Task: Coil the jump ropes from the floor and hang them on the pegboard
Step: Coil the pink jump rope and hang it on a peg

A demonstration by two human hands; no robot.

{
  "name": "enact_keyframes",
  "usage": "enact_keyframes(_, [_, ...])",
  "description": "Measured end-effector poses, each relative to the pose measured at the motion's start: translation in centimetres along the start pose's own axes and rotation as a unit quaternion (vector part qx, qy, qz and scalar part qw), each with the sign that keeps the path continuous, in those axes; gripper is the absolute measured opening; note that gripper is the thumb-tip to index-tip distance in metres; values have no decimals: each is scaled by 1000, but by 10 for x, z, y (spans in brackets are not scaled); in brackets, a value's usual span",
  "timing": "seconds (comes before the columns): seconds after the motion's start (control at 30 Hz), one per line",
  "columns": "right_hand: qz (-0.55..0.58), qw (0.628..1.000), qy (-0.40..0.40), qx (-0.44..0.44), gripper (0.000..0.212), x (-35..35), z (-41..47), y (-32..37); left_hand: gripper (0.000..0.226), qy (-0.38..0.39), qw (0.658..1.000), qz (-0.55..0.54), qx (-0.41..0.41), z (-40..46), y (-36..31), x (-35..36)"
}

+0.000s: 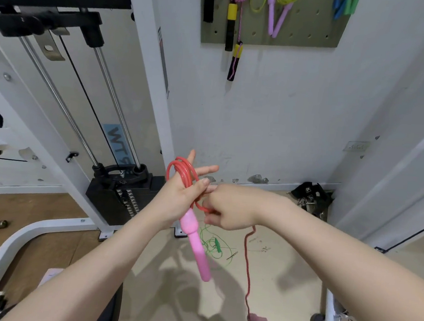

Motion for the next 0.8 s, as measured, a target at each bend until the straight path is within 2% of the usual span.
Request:
enact_keyframes(0.13, [-16, 1000, -9, 5, 39, -6, -9, -1, 45, -38, 999, -11, 26, 2, 6, -17])
enact_keyframes(0.23, [21, 999, -11, -28, 40, -12, -12, 7, 21, -13, 993, 113, 7, 2, 17, -15])
enact_keyframes(0.3, [60, 996, -50, -33, 32, -22, -12, 6, 25, -7, 989, 147, -4, -1, 18, -9])
enact_keyframes(0.37, [97, 986, -130, -28, 16, -34, -12, -5, 46, 9, 998, 46, -40, -5, 15, -2])
enact_keyframes(0.43, [122, 968, -217, 3, 17, -45, -12, -20, 76, 46, 989, -103, -96, -11, 6, 3])
enact_keyframes(0.5, [222, 936, -270, 33, 18, -47, -11, -34, 84, 119, 968, -199, -91, -14, -1, 3])
enact_keyframes(0.6, [426, 862, -275, 17, 21, -37, -2, -35, 62, 229, 914, -333, -34, -11, -9, -1])
enact_keyframes(0.67, [454, 855, -251, 17, 15, -25, 4, -31, 44, 297, 869, -395, -24, -10, -10, -3])
enact_keyframes(0.73, [494, 847, -193, 21, 21, -16, 7, -24, 36, 332, 836, -437, -24, -13, -11, 0])
enact_keyframes(0.8, [537, 832, -140, 6, 24, -6, 9, -20, 35, 311, 841, -443, -23, -19, -8, 2])
Point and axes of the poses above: each hand's wrist, its own z-axis towards the middle knuckle, its own x-axis out of the palm, y = z × x, the point moved 2 cm from there along z, towards the middle knuckle, and after that the axes turned 3 degrees about -z, right-handed, at the moved point
